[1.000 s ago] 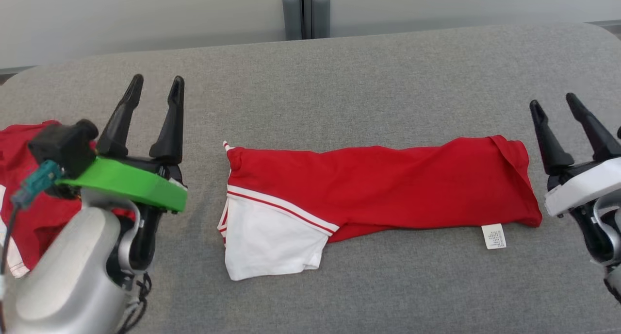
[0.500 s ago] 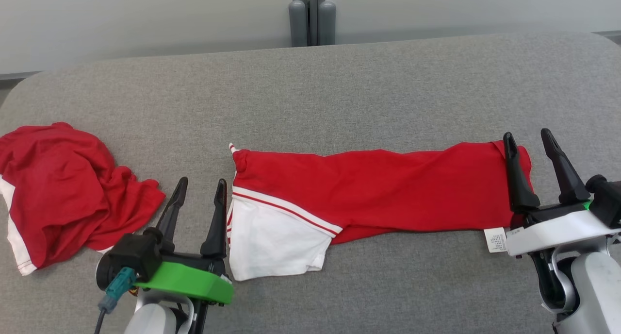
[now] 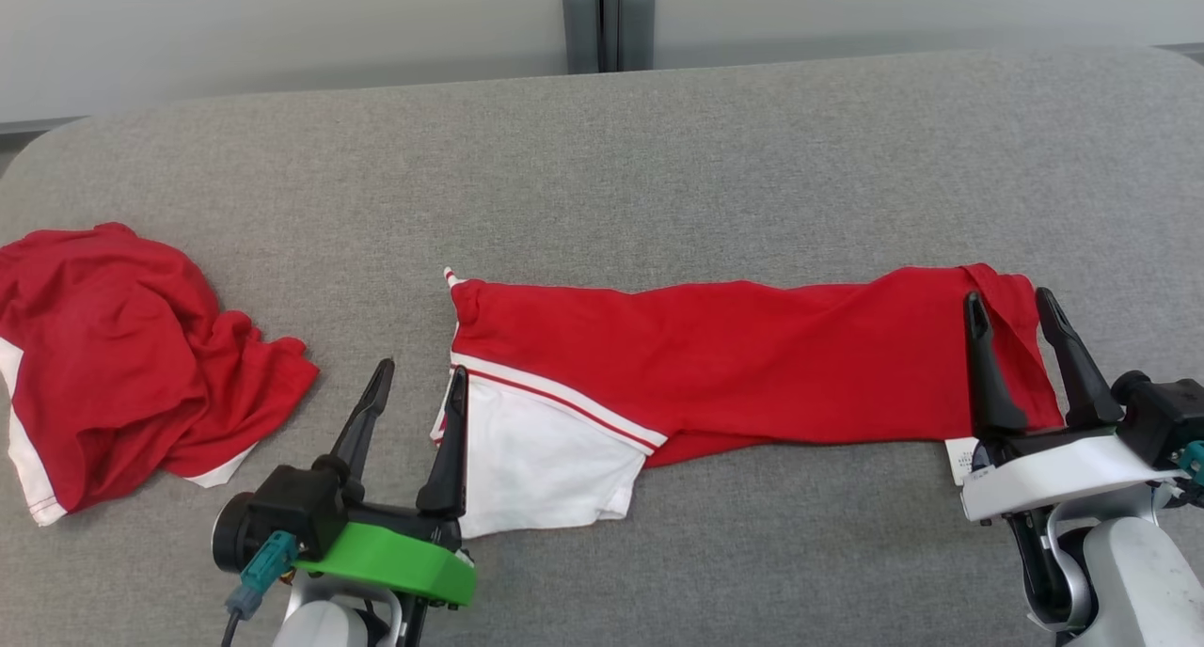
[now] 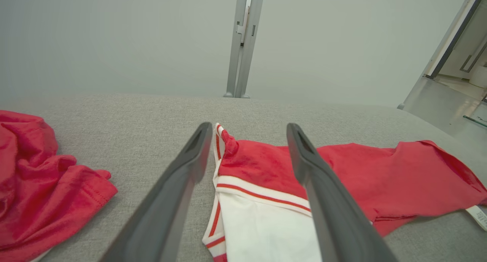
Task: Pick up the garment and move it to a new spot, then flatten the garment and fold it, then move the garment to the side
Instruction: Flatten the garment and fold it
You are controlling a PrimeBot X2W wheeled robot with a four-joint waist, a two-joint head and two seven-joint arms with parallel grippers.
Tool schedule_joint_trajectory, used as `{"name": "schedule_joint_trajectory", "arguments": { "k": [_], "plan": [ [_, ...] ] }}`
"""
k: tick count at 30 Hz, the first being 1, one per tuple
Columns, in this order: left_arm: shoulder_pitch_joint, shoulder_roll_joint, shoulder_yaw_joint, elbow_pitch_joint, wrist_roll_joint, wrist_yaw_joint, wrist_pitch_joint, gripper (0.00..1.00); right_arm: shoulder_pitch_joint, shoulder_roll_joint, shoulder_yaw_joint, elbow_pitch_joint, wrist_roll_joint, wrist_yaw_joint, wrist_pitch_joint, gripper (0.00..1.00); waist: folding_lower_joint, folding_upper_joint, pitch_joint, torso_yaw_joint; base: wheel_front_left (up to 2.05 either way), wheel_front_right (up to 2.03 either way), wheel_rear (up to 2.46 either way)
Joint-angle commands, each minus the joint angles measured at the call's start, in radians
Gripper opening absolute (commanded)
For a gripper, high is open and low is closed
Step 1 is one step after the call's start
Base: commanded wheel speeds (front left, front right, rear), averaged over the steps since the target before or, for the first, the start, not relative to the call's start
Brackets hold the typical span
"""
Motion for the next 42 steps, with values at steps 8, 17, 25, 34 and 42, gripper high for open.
{"name": "schedule_joint_trajectory", "arguments": {
  "k": [8, 17, 25, 34, 42],
  "plan": [
    [-0.041, -0.001, -0.039, 0.007, 0.002, -0.004, 0.000, 1.00, -0.048, 0.004, -0.063, 0.149, 0.012, -0.001, -0.003, 1.00, 0.0000, 0.0000, 0.045, 0.014, 0.00, 0.00, 0.00],
    [-0.072, -0.002, -0.058, 0.018, -0.008, -0.004, 0.000, 1.00, -0.154, -0.006, -0.164, 0.390, 0.024, 0.000, -0.003, 1.00, 0.0000, 0.0000, 0.101, 0.041, 0.00, 0.00, 0.00],
    [-0.099, -0.002, -0.053, 0.019, -0.016, -0.004, 0.000, 1.00, -0.231, -0.015, -0.238, 0.549, -0.045, 0.000, -0.003, 1.00, 0.0000, 0.0000, 0.130, 0.066, 0.00, 0.00, 0.00],
    [-0.104, -0.002, -0.055, 0.022, -0.019, -0.004, 0.000, 1.00, -0.276, 0.002, -0.207, 0.675, -0.024, 0.000, 0.007, 1.00, 0.0000, 0.0000, 0.139, 0.076, 0.00, 0.00, 0.00],
    [-0.103, -0.001, -0.054, 0.027, -0.012, -0.004, 0.000, 1.00, -0.284, 0.001, -0.128, 0.730, 0.051, -0.001, 0.026, 0.00, 0.0000, 0.0000, 0.134, 0.067, 0.00, 0.00, 0.00]
  ]
}}
